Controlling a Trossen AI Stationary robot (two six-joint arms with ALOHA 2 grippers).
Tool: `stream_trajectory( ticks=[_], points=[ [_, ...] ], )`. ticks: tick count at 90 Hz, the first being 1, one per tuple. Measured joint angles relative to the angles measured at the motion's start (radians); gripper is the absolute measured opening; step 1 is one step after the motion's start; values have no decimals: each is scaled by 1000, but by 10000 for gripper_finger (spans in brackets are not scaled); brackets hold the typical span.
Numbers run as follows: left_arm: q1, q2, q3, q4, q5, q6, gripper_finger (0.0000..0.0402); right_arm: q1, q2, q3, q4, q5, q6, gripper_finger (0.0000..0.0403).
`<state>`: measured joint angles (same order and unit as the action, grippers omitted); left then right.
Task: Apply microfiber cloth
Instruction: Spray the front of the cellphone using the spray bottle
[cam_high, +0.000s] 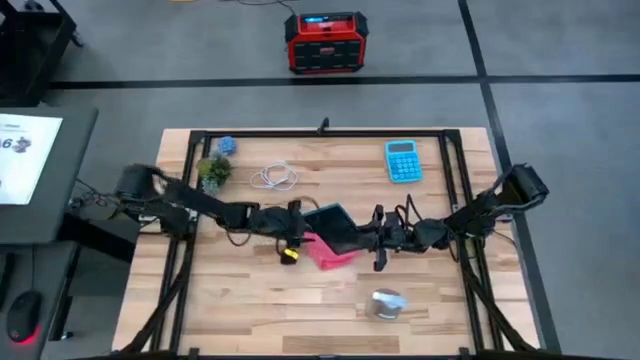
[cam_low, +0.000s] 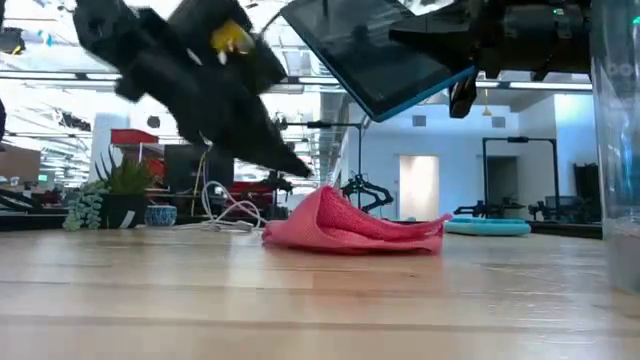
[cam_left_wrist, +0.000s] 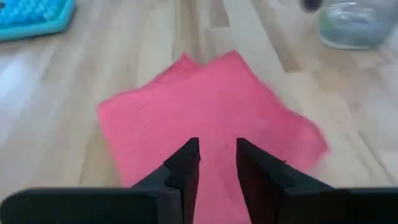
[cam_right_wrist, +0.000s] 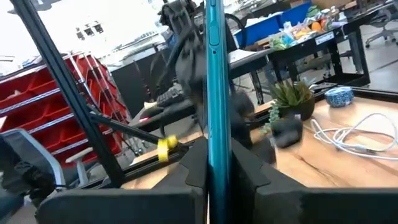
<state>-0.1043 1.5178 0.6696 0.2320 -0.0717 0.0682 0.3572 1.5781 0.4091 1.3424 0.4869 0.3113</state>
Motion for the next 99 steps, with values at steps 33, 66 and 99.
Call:
stream_trajectory(
  ticks=[33,66,99],
  points=[
    [-28,-109,-243,356,45,-29,86,-62,318,72,225,-16,108,16],
    [-24,-11,-440,886,59,-131,87,-182,376,238,227,-211,70,16],
    [-16,81,-315,968,47,-159,89,-241,365,237,231,-296,65,16]
  ],
)
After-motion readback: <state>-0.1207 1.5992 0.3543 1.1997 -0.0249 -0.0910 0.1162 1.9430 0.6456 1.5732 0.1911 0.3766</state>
